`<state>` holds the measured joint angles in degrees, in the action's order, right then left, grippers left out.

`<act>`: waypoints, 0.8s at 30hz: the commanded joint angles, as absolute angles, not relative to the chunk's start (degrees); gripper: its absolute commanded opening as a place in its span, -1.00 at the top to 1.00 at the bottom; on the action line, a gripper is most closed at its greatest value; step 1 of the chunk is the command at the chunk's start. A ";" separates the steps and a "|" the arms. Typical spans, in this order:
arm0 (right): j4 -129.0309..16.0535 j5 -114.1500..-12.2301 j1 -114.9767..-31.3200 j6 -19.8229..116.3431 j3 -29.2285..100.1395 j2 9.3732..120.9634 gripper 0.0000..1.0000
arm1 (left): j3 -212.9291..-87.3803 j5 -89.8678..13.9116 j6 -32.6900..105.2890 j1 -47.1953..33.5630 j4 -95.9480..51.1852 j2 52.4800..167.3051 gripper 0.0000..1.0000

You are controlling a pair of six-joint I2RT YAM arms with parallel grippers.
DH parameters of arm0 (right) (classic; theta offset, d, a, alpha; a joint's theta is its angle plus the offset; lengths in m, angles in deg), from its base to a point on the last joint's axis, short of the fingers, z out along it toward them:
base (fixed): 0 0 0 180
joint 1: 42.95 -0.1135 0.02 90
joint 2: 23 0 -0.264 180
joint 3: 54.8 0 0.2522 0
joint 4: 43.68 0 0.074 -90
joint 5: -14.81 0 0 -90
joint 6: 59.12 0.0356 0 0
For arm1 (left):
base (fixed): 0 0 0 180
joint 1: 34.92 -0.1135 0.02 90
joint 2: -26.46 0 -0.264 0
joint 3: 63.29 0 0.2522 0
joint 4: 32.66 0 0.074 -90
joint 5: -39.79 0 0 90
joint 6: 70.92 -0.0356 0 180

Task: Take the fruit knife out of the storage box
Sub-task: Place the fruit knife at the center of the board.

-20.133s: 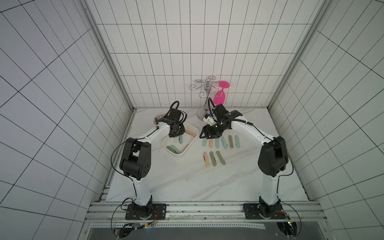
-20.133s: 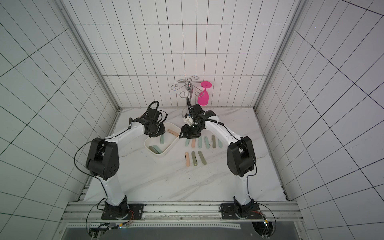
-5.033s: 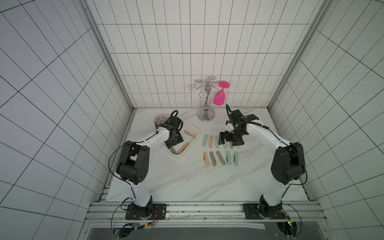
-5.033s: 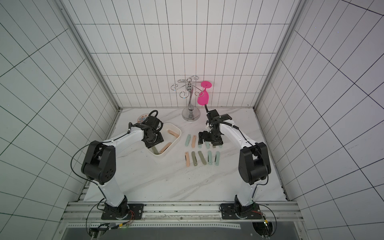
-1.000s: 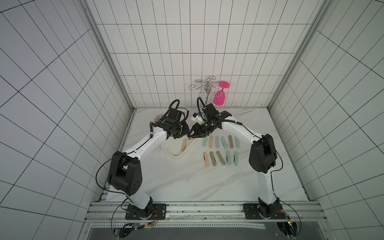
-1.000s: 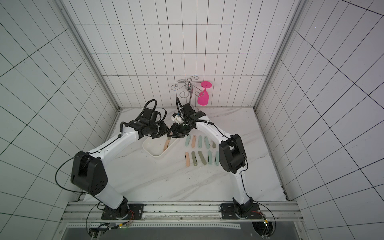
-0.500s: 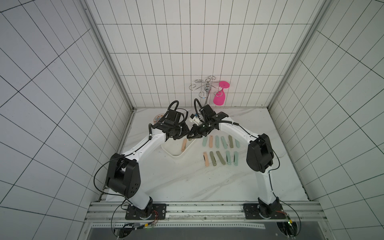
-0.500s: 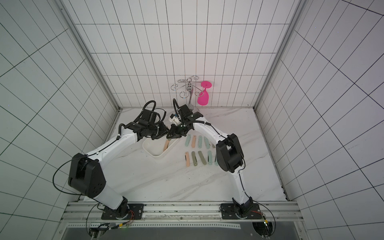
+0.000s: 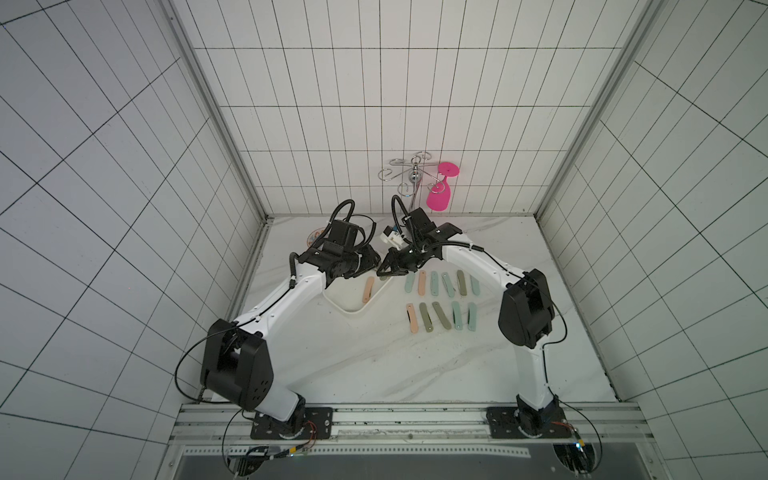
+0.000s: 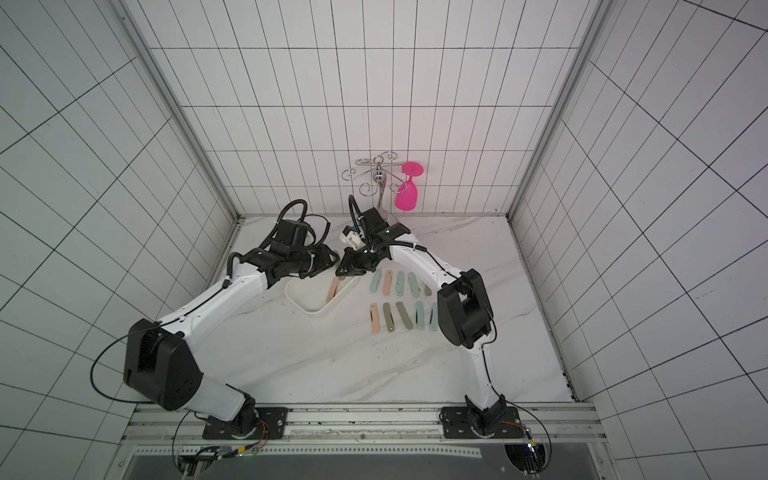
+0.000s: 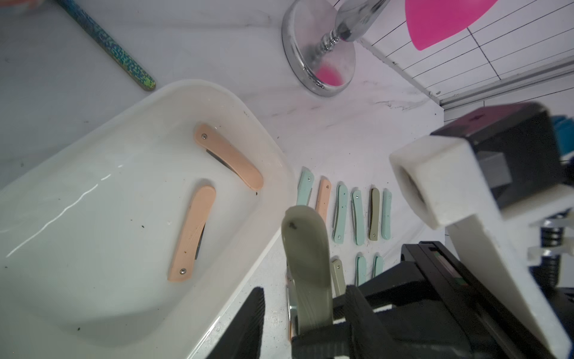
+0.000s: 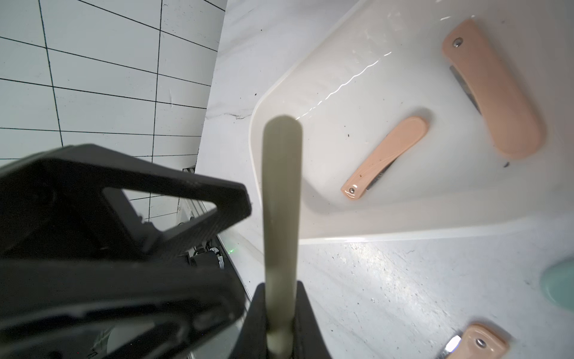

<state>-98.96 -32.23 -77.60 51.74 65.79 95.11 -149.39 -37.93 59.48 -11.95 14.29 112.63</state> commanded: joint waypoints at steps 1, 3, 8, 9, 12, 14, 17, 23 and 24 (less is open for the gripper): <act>-101.41 -33.17 -74.32 49.56 61.49 89.59 1.00 | -148.38 -40.58 54.79 -13.30 13.03 109.78 0.04; -102.05 -33.57 -72.19 49.02 59.37 87.42 1.00 | -147.83 -40.74 53.45 -13.96 13.01 108.73 0.03; -104.96 -35.79 -66.45 46.73 54.36 83.20 1.00 | -145.98 -40.28 51.15 -15.27 12.47 106.86 -0.01; -105.51 -35.88 -65.13 46.29 53.31 82.52 1.00 | -145.80 -40.35 50.89 -15.40 12.56 106.64 -0.02; -106.89 -36.74 -61.74 44.88 50.56 80.67 1.00 | -145.43 -40.45 49.99 -15.74 12.65 106.30 -0.02; -107.73 -37.49 -59.56 43.95 49.05 79.92 1.00 | -145.26 -40.49 49.49 -15.89 12.74 106.10 -0.02; -108.42 -37.75 -56.09 43.19 47.12 79.40 1.00 | -145.00 -40.37 48.89 -15.93 12.74 105.92 -0.02; -108.31 -39.36 -51.03 42.21 44.76 80.12 1.00 | -144.29 -39.63 47.86 -15.97 12.39 105.92 -0.02; -108.41 -39.78 -50.20 42.15 44.75 80.48 1.00 | -144.29 -39.37 47.82 -16.02 12.39 106.05 -0.02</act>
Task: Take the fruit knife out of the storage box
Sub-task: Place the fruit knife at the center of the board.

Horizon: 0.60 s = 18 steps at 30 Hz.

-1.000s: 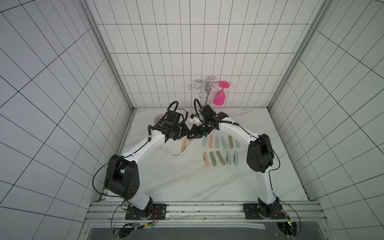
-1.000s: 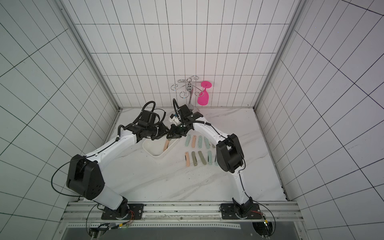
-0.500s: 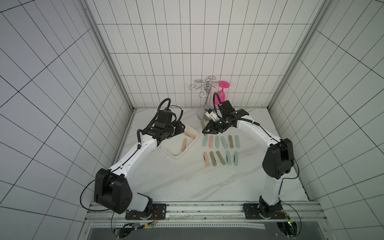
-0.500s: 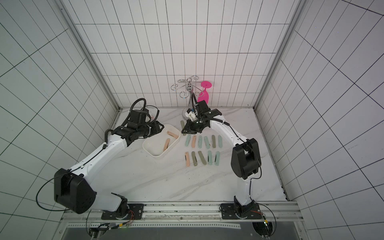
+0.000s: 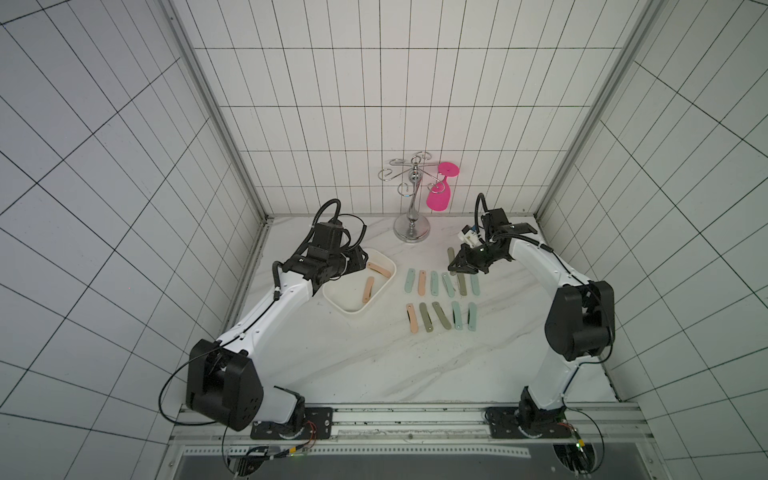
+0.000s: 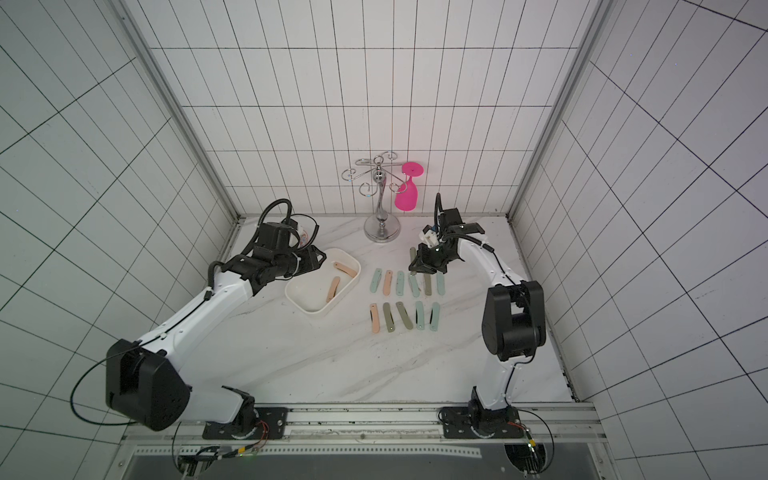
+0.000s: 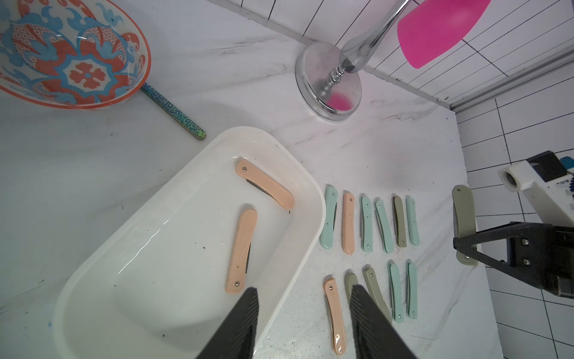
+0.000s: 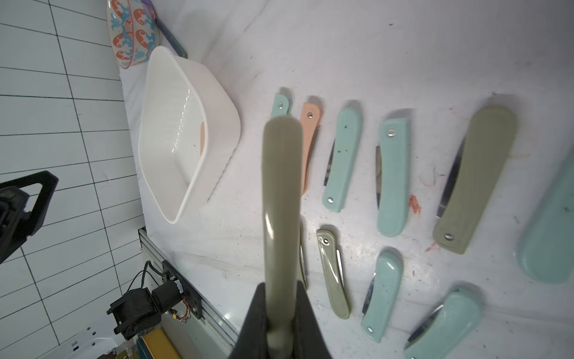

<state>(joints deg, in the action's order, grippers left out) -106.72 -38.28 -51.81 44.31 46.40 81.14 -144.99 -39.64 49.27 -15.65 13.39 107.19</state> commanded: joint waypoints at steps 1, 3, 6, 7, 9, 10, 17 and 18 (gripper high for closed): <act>-108.30 -40.23 -49.49 41.94 44.75 80.75 1.00 | -144.16 -39.12 47.82 -16.01 12.39 106.23 -0.02; -108.33 -41.76 -48.38 41.73 45.05 81.42 1.00 | -143.98 -38.76 47.72 -15.99 12.30 106.39 -0.02; -108.17 -43.56 -46.68 41.64 45.68 82.98 1.00 | -144.02 -38.18 47.46 -16.01 12.30 106.71 -0.02; -108.20 -44.77 -46.25 41.62 46.01 83.57 1.00 | -144.07 -38.06 47.38 -16.01 12.45 106.86 -0.02; -108.26 -46.34 -45.27 41.51 46.56 84.93 1.00 | -144.07 -37.82 47.38 -16.02 12.57 106.88 -0.02; -108.16 -46.63 -44.78 41.51 46.82 85.57 1.00 | -143.94 -37.81 47.35 -16.02 12.65 106.84 -0.02; -108.47 -52.93 -42.83 40.44 48.92 90.51 1.00 | -143.06 -36.61 47.60 -16.02 12.48 107.05 -0.02; -108.81 -53.95 -42.54 40.01 49.51 91.29 1.00 | -142.99 -36.37 47.56 -16.02 12.47 107.15 -0.02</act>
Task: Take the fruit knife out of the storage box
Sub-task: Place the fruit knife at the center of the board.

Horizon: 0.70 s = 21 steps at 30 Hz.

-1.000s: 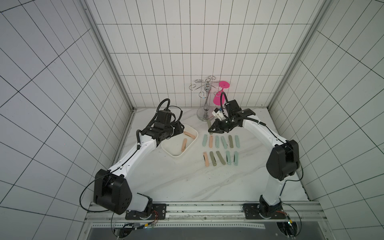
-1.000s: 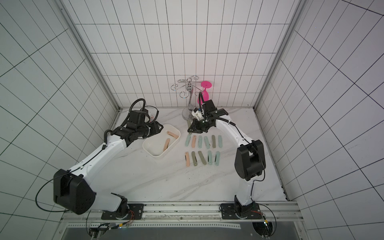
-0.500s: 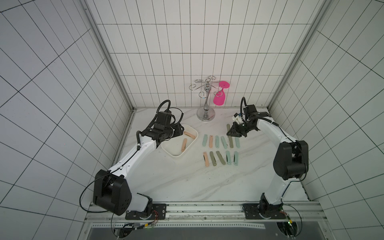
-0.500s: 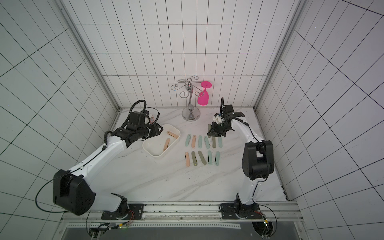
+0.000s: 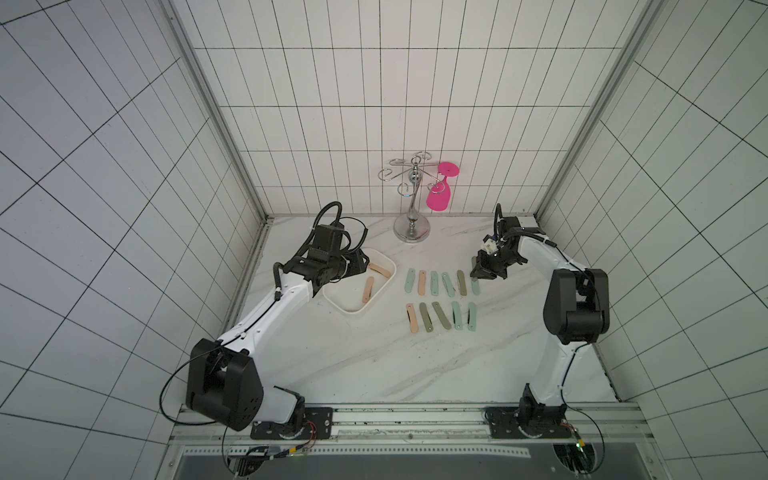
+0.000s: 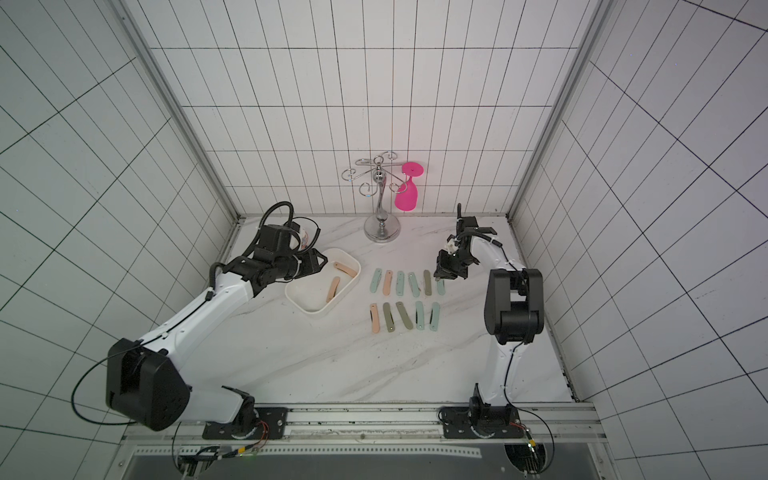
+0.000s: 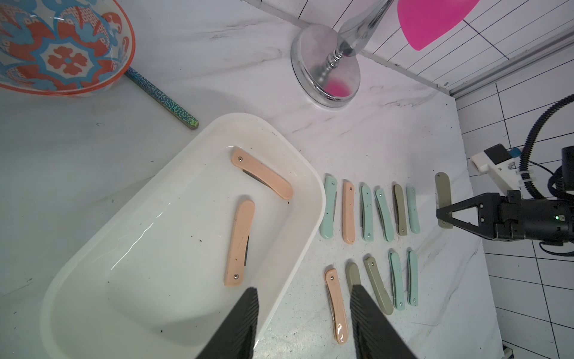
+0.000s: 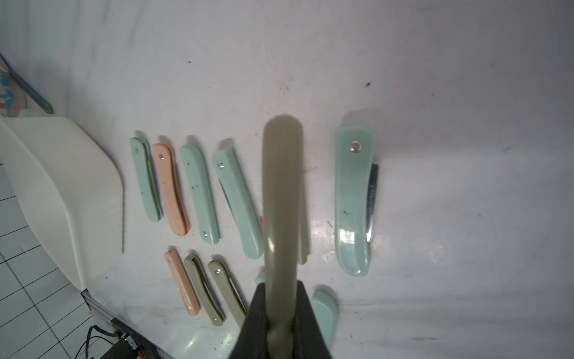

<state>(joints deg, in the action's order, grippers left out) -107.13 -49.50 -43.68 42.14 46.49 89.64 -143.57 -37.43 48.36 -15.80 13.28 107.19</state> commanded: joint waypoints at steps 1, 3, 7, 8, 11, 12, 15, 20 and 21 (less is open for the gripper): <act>-109.43 -55.22 -42.05 39.78 50.10 92.20 1.00 | -142.99 -36.24 47.56 -16.02 12.50 107.15 -0.02; -111.36 -57.23 -41.31 38.86 51.64 93.98 1.00 | -142.97 -36.30 47.55 -16.02 12.39 107.39 -0.02; -112.15 -59.17 -40.01 38.10 51.24 93.90 1.00 | -143.51 -35.71 47.54 -16.02 12.48 107.84 -0.02; -112.16 -58.94 -39.67 37.92 50.87 93.90 1.00 | -143.58 -35.64 47.55 -15.97 12.40 107.94 -0.02; -112.69 -59.55 -39.42 36.82 50.85 94.80 1.00 | -143.55 -35.29 47.56 -16.02 12.13 108.45 -0.02; -113.12 -59.80 -39.43 36.57 51.05 95.20 1.00 | -143.61 -35.05 47.53 -16.02 12.08 108.67 -0.02; -113.67 -59.98 -39.38 35.67 51.07 96.22 1.00 | -143.97 -34.56 47.56 -16.02 12.04 109.16 -0.02; -115.17 -60.77 -39.43 34.39 52.10 98.58 1.00 | -144.29 -34.10 47.35 -16.02 11.78 109.85 -0.02; -115.27 -60.84 -39.43 34.31 52.18 98.77 1.00 | -144.29 -33.96 47.38 -16.02 11.77 109.95 -0.02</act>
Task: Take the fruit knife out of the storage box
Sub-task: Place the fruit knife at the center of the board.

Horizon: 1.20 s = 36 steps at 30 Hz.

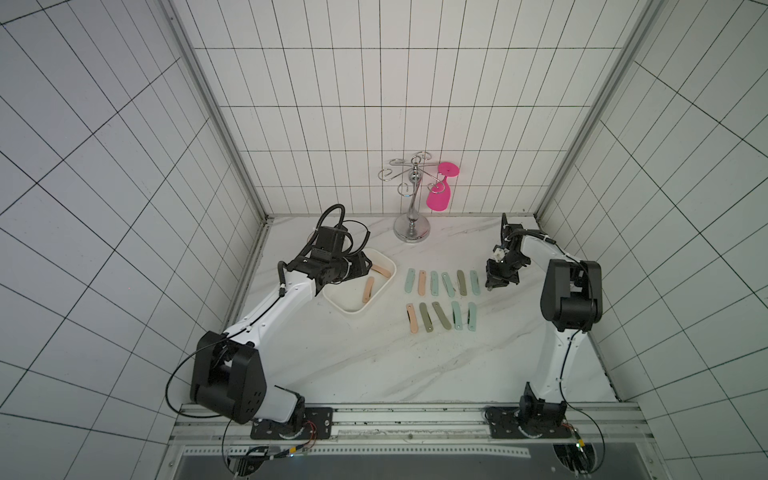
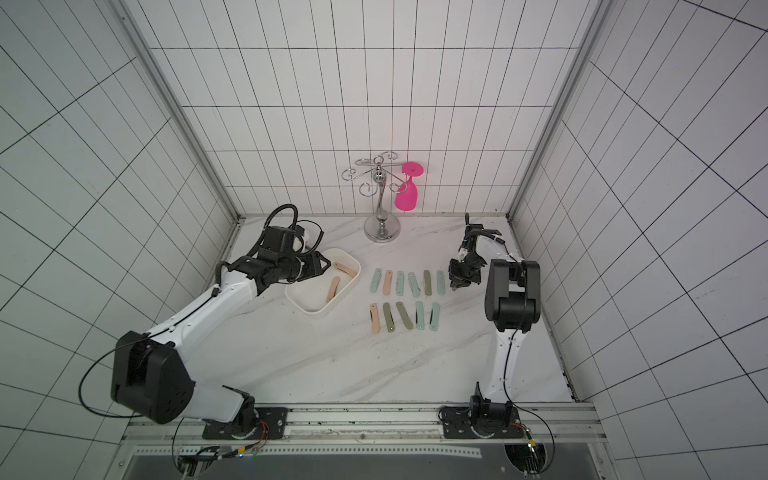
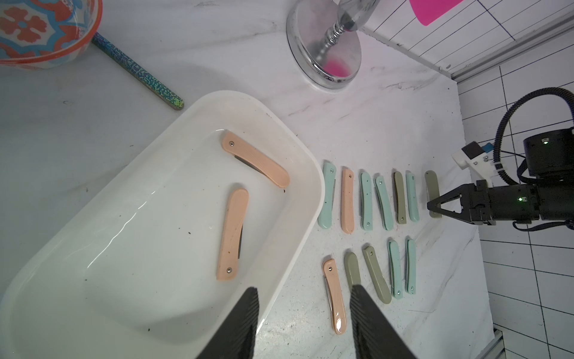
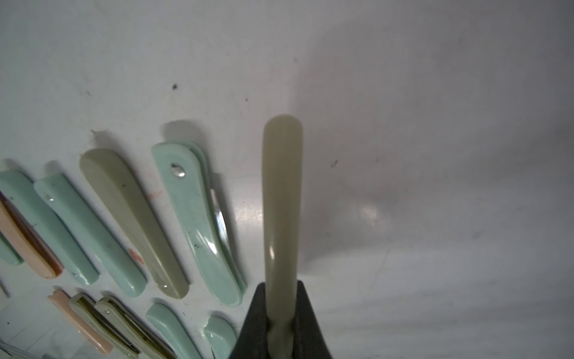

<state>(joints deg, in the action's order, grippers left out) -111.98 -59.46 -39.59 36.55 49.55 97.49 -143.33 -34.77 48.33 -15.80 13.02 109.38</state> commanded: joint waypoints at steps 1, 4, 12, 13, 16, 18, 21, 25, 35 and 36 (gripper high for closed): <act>-115.38 -61.05 -39.43 34.22 52.08 98.95 1.00 | -144.37 -33.87 47.31 -16.02 11.77 110.09 -0.02; -115.38 -61.39 -39.43 34.22 51.40 98.91 1.00 | -144.55 -33.86 47.20 -16.02 11.88 110.20 -0.02; -115.47 -64.14 -39.43 35.70 50.18 97.98 0.62 | -144.55 -33.43 47.30 -16.02 11.77 110.57 -0.02; -115.45 -64.73 -39.37 35.87 50.11 97.79 0.49 | -144.55 -33.49 47.37 -16.02 11.77 110.53 -0.02; -115.40 -65.73 -39.30 36.51 49.90 97.24 0.23 | -144.48 -33.27 47.55 -16.02 11.70 110.41 -0.02; -115.37 -66.17 -39.34 36.78 50.01 97.07 0.17 | -144.38 -33.18 47.70 -16.01 11.66 110.31 -0.02; -115.14 -67.23 -39.34 37.52 50.10 96.56 0.14 | -144.09 -33.17 47.77 -16.02 11.69 109.86 -0.02; -113.74 -68.88 -39.34 38.73 49.76 95.58 0.13 | -143.75 -33.08 47.86 -16.00 11.69 109.43 -0.02; -108.73 -67.80 -40.04 42.22 50.24 96.65 0.15 | -143.55 -32.98 48.08 -16.00 11.60 109.26 -0.01; -108.77 -67.97 -40.13 42.16 50.37 97.07 0.16 | -143.51 -33.02 48.08 -15.97 11.60 109.30 -0.01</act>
<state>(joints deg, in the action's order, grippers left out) -109.40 -67.40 -39.63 41.18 49.66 97.27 -143.35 -33.39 48.18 -15.80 13.00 110.01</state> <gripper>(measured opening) 0.423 0.506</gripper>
